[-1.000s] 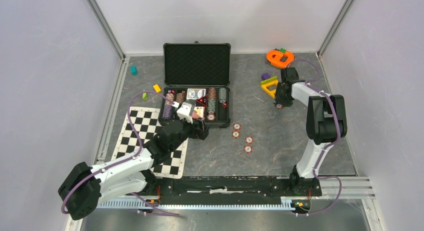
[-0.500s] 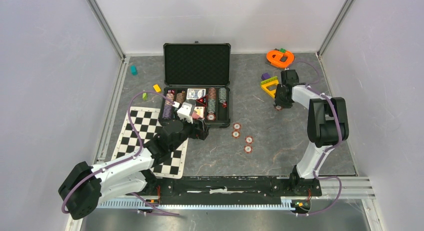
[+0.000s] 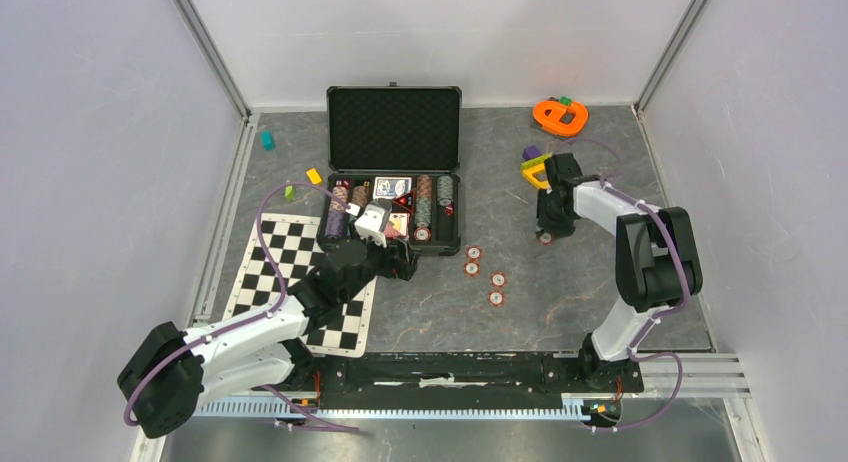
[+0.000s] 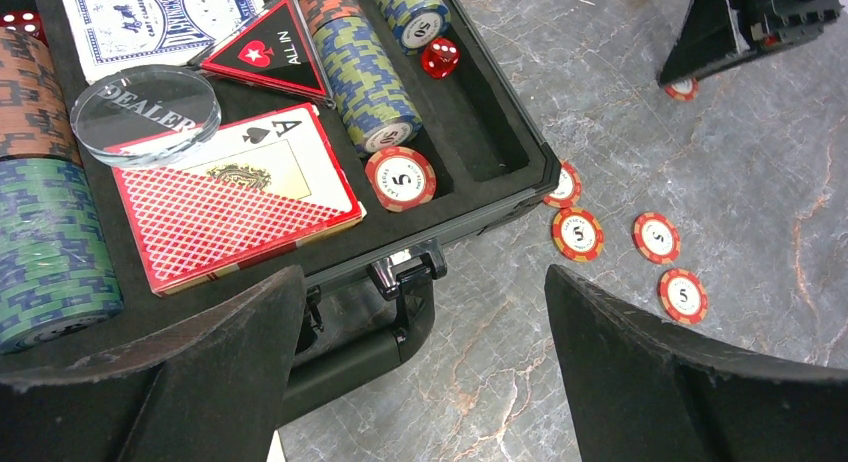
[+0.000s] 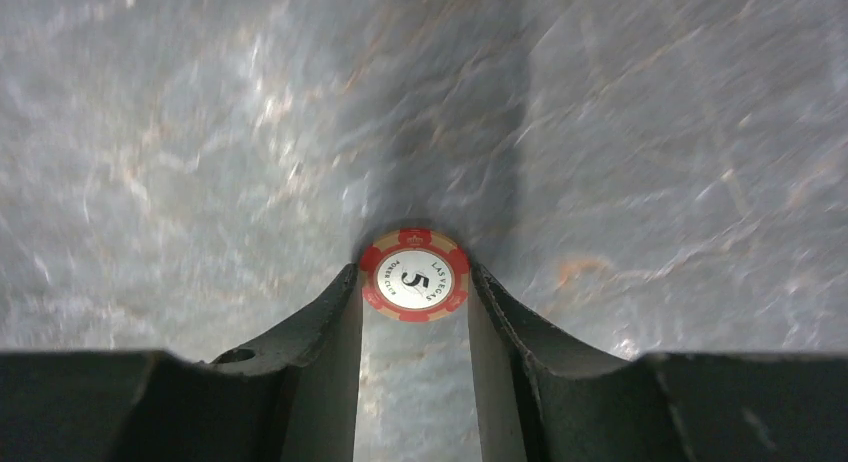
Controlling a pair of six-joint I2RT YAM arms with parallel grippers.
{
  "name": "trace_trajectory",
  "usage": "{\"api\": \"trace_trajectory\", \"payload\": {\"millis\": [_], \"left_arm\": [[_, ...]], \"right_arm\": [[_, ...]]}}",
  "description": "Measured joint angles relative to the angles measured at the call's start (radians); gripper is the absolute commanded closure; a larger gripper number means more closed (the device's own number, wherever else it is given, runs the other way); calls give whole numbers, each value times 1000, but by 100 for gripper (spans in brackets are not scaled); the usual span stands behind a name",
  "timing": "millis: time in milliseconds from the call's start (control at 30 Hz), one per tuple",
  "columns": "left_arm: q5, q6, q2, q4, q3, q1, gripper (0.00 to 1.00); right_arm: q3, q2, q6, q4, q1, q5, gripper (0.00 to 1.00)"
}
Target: Pack up texas hold em set
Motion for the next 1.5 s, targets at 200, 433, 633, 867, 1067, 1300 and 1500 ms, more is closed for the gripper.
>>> {"api": "trace_trajectory", "payload": {"millis": [200, 433, 633, 867, 1067, 1300, 1500], "left_arm": [[0, 0, 15, 0, 0, 0, 5], [2, 0, 30, 0, 0, 0, 5], [5, 0, 40, 0, 0, 0, 4], [50, 1, 102, -3, 21, -7, 5], [61, 1, 124, -7, 37, -18, 3], [54, 2, 70, -19, 37, -17, 2], [51, 2, 61, -20, 37, -17, 2]], "right_arm": [[-16, -56, 2, -107, 94, -14, 100], [-12, -147, 7, -151, 174, -25, 96], [-8, -168, -9, -141, 215, -46, 29], [-61, -220, -81, -41, 303, -80, 21], [-85, -220, -164, 8, 384, -69, 12], [-83, -142, -217, 95, 456, -101, 9], [-79, -107, -279, 170, 460, -152, 8]]}}
